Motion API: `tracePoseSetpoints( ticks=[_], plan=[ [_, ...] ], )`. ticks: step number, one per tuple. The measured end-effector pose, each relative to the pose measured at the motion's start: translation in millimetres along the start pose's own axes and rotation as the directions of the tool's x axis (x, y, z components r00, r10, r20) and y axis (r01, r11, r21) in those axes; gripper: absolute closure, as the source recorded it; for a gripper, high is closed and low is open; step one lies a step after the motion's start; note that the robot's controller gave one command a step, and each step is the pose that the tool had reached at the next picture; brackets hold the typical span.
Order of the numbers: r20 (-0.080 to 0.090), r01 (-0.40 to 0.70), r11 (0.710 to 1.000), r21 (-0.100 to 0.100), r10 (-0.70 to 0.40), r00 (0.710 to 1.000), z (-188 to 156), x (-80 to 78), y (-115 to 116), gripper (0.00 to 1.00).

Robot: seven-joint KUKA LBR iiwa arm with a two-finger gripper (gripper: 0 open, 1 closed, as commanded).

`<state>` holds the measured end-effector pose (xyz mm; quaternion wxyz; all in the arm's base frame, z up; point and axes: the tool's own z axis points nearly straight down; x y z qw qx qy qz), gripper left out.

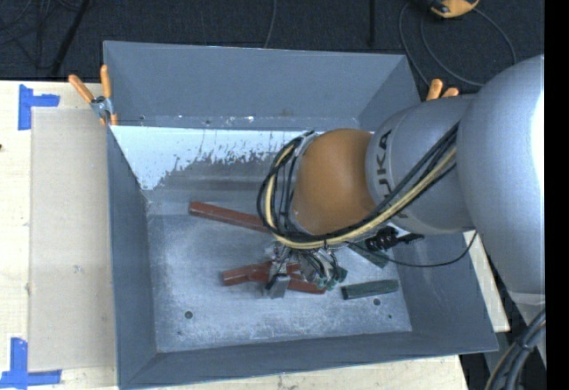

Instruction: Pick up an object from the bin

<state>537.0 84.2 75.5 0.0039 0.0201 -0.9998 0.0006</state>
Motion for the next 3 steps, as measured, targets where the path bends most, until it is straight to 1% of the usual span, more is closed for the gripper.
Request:
tracePoseSetpoints(
  ticks=[1,2,3],
  plan=[
    [-0.003,-0.001,1.0,0.0,0.001,1.0,-22,1.2,0,1.0],
    [0.008,-0.002,1.0,-0.001,0.002,1.0,-40,-1.0,0,1.0],
    [0.011,-0.002,1.0,-0.001,0.002,1.0,-47,-1.0,0,1.0]
  ],
)
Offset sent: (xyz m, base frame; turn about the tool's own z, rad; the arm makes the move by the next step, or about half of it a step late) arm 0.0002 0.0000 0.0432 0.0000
